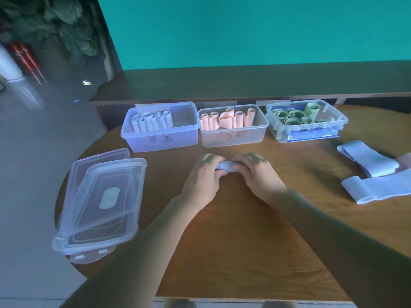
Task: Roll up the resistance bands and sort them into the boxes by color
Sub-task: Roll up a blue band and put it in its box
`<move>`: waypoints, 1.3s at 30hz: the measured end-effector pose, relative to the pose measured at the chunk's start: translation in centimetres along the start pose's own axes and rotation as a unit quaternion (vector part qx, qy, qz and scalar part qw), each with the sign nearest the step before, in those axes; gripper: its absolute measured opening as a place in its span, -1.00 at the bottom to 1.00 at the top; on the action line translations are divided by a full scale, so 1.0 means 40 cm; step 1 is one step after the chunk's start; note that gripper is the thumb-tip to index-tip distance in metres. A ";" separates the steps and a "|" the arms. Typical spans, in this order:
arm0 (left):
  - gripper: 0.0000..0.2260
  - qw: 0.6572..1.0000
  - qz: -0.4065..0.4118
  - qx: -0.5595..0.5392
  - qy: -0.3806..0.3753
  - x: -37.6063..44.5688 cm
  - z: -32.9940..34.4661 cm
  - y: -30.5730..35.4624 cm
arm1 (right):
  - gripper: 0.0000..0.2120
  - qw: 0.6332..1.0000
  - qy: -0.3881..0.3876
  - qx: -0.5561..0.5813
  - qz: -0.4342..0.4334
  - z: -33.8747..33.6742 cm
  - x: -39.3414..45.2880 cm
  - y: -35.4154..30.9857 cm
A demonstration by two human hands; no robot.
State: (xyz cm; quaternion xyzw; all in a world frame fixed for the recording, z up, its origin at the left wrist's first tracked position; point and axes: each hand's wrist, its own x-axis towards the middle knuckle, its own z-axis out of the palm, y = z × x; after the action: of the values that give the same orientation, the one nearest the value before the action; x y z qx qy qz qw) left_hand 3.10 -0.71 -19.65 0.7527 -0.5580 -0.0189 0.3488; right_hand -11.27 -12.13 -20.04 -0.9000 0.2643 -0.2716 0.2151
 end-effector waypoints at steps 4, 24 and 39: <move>-0.81 0.999 -0.011 0.004 -0.033 -0.026 -0.060 -0.014 | -0.79 0.997 -0.007 0.071 0.015 -0.013 -0.021 -0.058; -0.84 0.993 -0.087 -0.082 0.013 0.206 -0.428 -0.164 | -0.87 0.988 -0.069 0.139 -0.019 0.018 0.376 -0.261; -0.86 0.996 -0.051 0.012 -0.070 0.431 -0.356 -0.248 | -0.97 0.987 -0.162 -0.007 -0.007 0.076 0.593 -0.151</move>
State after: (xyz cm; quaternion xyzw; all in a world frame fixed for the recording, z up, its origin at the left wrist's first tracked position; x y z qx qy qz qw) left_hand 23.75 -6.92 -8.08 0.7812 -0.5419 -0.0830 0.2985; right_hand 9.62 -20.82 -10.24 -0.9355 0.2212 -0.1223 0.2469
